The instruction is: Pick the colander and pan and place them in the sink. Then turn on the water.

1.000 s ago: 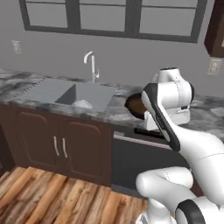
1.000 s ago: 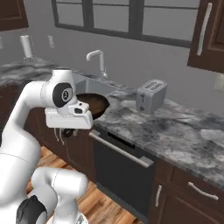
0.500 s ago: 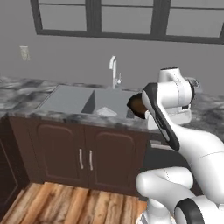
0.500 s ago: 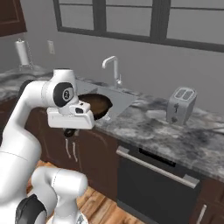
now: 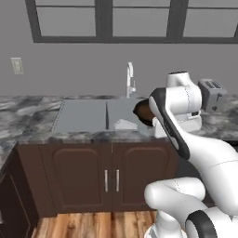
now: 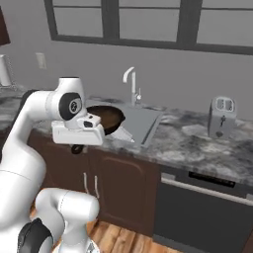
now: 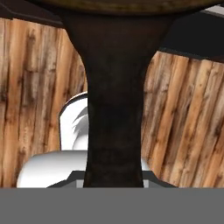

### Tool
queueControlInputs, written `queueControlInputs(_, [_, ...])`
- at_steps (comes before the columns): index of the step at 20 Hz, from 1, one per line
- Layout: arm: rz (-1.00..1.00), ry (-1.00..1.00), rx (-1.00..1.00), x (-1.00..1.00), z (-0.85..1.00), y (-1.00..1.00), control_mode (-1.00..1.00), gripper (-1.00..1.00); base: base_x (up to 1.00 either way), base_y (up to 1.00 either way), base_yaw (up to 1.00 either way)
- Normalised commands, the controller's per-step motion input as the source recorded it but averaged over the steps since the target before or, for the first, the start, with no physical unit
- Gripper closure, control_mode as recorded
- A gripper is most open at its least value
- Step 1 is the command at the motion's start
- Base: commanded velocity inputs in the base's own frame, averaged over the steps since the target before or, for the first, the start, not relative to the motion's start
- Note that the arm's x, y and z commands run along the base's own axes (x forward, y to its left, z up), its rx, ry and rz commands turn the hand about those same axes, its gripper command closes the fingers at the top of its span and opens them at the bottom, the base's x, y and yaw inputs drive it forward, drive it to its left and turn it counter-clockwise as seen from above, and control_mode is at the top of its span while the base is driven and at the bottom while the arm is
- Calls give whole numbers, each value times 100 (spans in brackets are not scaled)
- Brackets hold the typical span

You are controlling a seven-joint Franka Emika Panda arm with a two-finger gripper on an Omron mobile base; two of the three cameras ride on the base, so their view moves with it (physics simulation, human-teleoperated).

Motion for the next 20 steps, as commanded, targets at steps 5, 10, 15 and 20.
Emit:
queueControlInputs(5, [0,0,0,0,0,0,100,100,37,58,-41])
queueControlInputs(10, [0,0,0,0,0,0,100,100,58,6,-25])
queueControlInputs(15, [0,0,0,0,0,0,100,100,60,3,-9])
queueControlInputs(20, [0,0,0,0,0,0,100,100,26,47,0])
